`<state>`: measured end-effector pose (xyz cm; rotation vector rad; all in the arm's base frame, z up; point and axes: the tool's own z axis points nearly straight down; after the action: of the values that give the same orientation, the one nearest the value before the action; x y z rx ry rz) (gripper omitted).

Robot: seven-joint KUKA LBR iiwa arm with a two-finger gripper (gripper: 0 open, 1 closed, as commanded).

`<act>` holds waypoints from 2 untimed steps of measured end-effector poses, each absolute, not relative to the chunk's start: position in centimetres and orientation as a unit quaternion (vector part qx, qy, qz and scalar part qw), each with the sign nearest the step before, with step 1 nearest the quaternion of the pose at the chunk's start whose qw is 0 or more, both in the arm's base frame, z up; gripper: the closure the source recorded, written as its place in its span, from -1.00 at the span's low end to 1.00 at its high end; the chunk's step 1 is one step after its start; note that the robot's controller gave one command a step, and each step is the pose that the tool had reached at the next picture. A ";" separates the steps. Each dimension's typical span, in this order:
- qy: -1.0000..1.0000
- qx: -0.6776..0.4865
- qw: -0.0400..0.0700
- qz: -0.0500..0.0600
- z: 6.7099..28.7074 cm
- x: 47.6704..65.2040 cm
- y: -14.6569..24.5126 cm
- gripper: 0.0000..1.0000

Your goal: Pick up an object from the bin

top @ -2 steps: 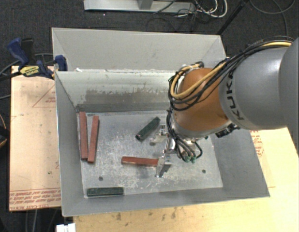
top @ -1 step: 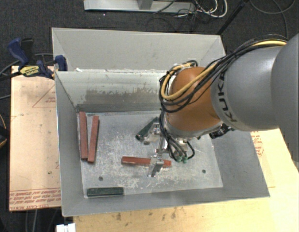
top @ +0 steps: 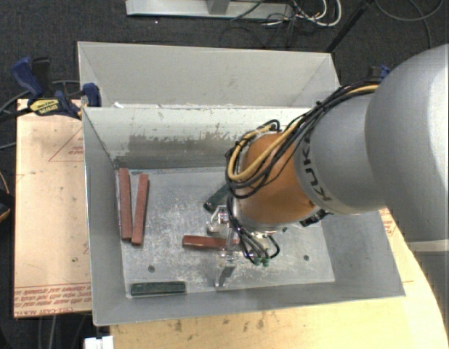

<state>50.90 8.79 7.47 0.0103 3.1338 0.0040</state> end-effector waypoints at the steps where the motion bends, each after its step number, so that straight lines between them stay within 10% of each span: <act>1: 0.999 0.029 0.028 0.004 6.9 52.0 9.3 1.00; 2: 0.999 0.032 0.027 0.004 7.1 51.9 9.3 1.00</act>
Offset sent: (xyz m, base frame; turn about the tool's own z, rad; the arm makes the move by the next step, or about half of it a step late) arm 0.0000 0.0000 0.0000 0.0000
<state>51.85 9.32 7.10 0.0999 3.0853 0.0127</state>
